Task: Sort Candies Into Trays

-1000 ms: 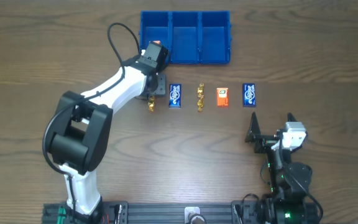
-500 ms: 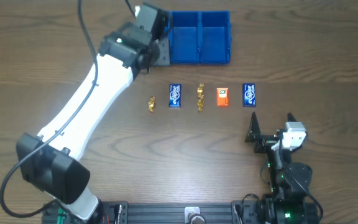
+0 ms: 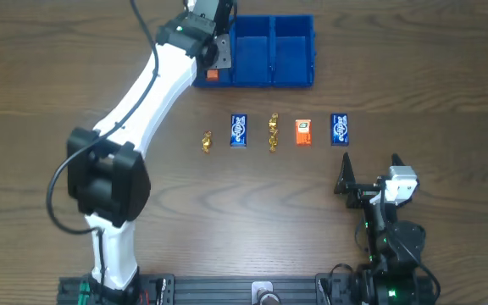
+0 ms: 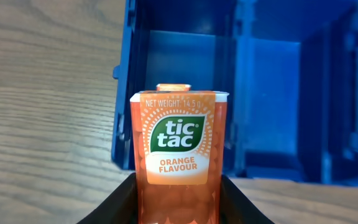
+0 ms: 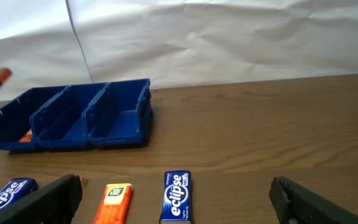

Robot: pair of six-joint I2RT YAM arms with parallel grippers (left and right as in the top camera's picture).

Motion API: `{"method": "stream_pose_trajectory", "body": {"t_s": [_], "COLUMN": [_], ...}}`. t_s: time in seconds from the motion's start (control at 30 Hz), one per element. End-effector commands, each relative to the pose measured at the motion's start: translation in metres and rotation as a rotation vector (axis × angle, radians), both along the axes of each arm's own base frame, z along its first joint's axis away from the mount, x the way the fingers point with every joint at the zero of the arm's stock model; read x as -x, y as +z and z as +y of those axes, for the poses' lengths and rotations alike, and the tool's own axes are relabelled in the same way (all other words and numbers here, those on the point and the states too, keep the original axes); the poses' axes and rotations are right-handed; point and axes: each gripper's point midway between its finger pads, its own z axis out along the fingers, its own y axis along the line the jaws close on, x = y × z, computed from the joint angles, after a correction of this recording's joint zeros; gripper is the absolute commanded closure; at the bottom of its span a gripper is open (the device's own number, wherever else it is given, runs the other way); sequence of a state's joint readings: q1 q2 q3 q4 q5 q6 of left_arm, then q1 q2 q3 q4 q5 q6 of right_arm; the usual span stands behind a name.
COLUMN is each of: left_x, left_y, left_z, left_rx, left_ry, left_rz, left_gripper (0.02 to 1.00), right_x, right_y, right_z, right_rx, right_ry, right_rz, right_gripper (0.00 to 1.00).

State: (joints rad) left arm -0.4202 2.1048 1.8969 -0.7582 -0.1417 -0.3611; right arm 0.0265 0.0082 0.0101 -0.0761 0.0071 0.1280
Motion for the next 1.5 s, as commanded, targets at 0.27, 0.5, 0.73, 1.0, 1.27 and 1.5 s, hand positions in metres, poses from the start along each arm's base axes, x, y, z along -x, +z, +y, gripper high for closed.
{"method": "stream_pose_trajectory", "body": {"t_s": [0.27,0.5,0.73,1.0,1.27,1.5], "left_x": [-0.020,-0.020,-0.020,-0.020,-0.023,0.010], "left_y": [0.004,0.004,0.005,0.005,0.010,0.050], "left_z": [0.010,0.010,0.010,0.009,0.000,-0.083], "left_rx": [-0.019,-0.030,-0.038,-0.038,-0.012,0.088], "left_ry": [0.007,-0.007,-0.019,-0.019,-0.036,-0.138], "left_rz": [-0.049,-0.050,-0.053,-0.054,-0.072,-0.090], "left_gripper": [0.761,0.755,0.730,0.202,0.020,0.047], "right_x": [0.000,0.000,0.000,0.000,0.000,0.000], "right_y": [-0.002,-0.002,-0.002,-0.002,-0.001,-0.002], "right_z": [0.000,0.000,0.000,0.000,0.000,0.000], "right_rx": [0.006,0.006,0.006,0.006,0.006,0.006], "right_ry": [0.000,0.000,0.000,0.000,0.000,0.000], "right_rz": [0.003,0.003,0.003,0.003,0.003,0.003], "right_gripper": [0.003,0.001,0.001,0.003,0.001,0.003]}}
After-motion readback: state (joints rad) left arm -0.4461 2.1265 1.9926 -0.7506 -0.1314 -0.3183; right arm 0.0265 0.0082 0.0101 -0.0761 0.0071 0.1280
